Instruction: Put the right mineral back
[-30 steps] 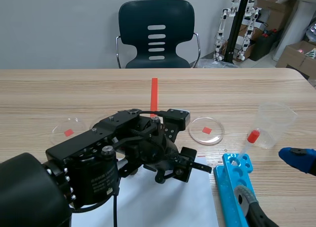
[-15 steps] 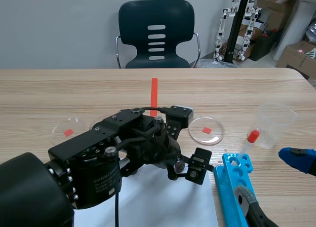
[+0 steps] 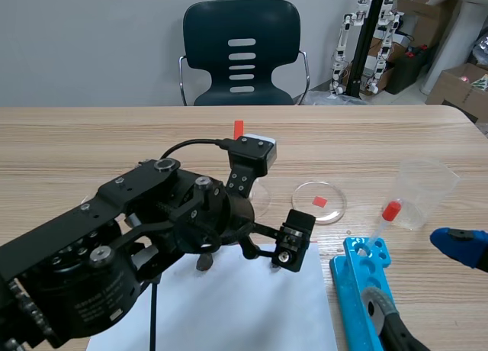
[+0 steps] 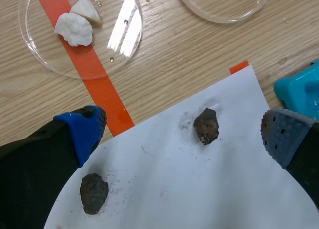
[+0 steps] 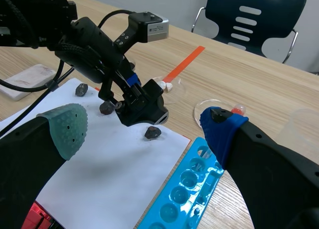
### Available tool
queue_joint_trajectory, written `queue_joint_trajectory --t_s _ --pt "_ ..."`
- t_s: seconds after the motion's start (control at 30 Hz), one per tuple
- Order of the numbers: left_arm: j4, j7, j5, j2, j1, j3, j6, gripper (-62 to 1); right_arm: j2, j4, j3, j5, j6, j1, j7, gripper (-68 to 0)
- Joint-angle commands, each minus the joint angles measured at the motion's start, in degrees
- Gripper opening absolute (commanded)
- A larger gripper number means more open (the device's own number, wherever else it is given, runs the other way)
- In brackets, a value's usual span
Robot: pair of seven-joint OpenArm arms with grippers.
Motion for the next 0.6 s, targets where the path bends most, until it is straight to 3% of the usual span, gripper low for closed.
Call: queue_joint_trajectory --t_s 0.0,0.57 --pt "-0.26 -1.60 -0.09 0.50 0.02 -0.20 0.07 1.4 -0.02 0.33 0.66 0.22 -0.20 0.52 1.09 -20.1" --pt "-0.28 -2.60 -0.09 0.55 0.28 -0.20 0.04 1.4 -0.02 0.33 0.66 0.22 -0.20 0.52 1.09 -20.1"
